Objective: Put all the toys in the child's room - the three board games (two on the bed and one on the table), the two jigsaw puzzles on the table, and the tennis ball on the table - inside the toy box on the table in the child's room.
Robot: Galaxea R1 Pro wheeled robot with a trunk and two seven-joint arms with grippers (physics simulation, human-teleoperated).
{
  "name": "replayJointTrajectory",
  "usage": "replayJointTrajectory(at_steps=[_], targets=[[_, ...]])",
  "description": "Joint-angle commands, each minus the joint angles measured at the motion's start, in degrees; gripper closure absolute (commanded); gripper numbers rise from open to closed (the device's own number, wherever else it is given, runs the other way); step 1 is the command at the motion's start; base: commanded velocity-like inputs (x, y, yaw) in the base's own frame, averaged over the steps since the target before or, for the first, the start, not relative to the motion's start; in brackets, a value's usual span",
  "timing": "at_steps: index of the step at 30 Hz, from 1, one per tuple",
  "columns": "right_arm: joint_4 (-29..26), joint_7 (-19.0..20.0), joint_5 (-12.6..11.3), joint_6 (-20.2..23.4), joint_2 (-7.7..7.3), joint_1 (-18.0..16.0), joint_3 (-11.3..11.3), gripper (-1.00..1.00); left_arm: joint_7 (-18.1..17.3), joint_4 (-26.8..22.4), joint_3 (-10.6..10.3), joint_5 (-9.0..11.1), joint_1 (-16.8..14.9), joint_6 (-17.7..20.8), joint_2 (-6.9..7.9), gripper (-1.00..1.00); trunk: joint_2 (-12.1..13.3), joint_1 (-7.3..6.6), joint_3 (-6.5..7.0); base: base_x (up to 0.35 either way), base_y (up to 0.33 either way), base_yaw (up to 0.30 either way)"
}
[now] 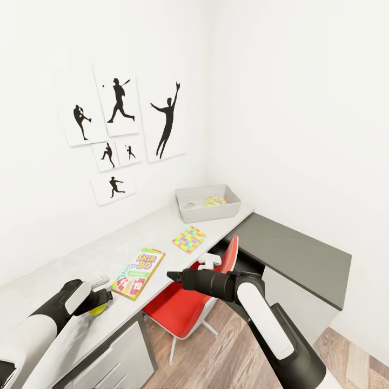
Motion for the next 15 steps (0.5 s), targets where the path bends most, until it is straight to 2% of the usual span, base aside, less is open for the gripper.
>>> replayJointTrajectory(at_steps=[1,15], targets=[[-0.1,-0.6,-0.6,0.1,0.01,-0.1,0.0,-1.0,0.5,-0.1,-0.4,0.6,0.0,0.1,0.07,-1.0,-0.1,0.04,-0.21,0.0,0.0,0.0],[-0.1,-0.6,-0.6,0.1,0.01,-0.1,0.0,-1.0,0.5,-0.1,-0.4,0.5,0.0,-0.8,0.08,-1.0,-0.1,0.04,-0.9,0.0,0.0,0.0]])
